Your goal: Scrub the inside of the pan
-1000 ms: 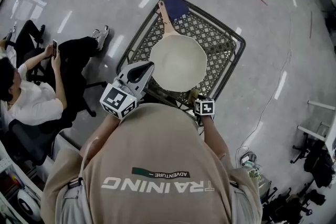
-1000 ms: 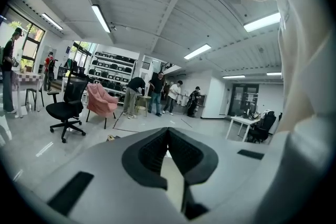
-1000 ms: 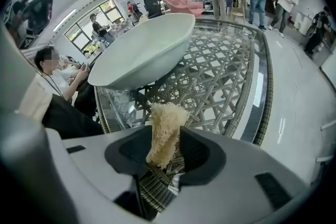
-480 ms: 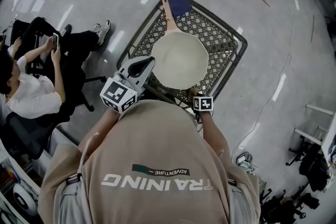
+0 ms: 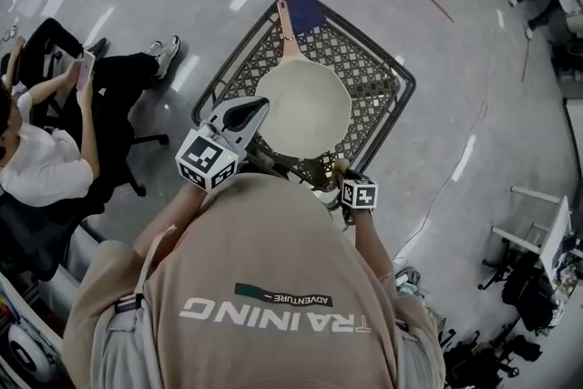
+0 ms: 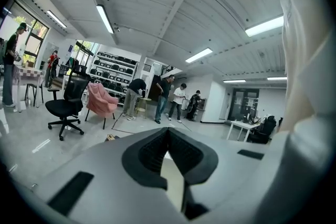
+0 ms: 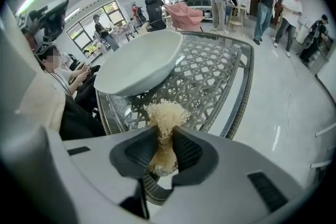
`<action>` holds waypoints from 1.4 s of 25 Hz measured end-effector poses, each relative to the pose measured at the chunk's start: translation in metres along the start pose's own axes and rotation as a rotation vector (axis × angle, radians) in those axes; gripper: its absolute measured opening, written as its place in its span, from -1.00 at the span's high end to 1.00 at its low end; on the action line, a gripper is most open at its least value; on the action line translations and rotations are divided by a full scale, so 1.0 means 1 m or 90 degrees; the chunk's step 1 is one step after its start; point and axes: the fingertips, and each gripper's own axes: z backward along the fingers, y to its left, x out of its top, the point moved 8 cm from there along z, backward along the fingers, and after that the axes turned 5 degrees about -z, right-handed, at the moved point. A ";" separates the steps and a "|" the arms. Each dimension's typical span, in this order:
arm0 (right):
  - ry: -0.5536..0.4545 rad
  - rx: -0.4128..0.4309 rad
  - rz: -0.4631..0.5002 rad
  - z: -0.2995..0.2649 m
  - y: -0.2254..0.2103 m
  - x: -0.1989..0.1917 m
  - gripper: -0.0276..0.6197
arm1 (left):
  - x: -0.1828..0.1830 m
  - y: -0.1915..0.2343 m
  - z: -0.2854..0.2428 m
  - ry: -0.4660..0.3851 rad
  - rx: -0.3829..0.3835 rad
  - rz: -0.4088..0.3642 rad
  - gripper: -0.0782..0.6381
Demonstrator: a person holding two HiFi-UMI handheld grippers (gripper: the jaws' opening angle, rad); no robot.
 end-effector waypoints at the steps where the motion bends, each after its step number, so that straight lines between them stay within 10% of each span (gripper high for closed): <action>1: -0.018 0.002 0.009 0.007 -0.001 0.004 0.61 | -0.001 0.000 0.001 -0.001 0.000 -0.001 0.73; 16: -0.144 0.146 0.357 0.024 0.099 0.119 0.61 | 0.001 0.001 0.020 -0.016 0.031 -0.013 0.73; 35: -0.096 0.252 0.478 -0.046 0.157 0.125 0.61 | -0.016 0.008 0.066 0.022 0.117 0.025 0.73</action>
